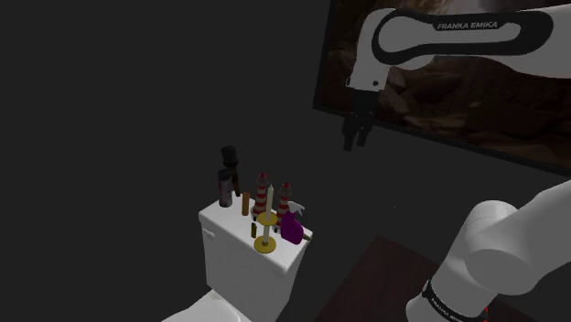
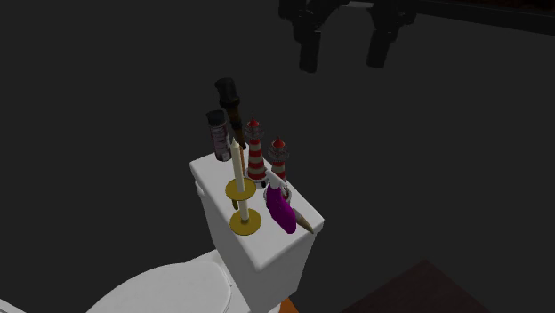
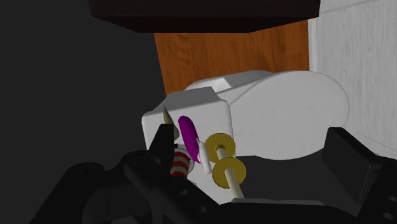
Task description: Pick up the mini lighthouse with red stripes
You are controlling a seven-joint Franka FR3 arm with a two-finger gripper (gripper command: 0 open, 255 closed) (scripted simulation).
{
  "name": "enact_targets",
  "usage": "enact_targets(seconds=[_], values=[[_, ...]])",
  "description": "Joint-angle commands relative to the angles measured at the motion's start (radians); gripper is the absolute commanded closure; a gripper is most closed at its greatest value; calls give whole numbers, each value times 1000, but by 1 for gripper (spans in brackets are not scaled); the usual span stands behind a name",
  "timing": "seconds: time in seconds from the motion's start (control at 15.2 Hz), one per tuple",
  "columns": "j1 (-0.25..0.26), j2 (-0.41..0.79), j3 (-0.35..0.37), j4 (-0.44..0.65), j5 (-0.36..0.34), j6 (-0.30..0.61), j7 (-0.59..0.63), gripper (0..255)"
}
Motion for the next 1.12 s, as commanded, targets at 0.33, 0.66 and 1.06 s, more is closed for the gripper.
enact_targets(seconds=[0.33, 0.66, 1.06], values=[[7, 296, -43, 138, 4, 64, -109, 0], [3, 513, -61, 270, 18, 82, -183, 0], [-14, 781, -64, 474, 37, 66, -259, 0]])
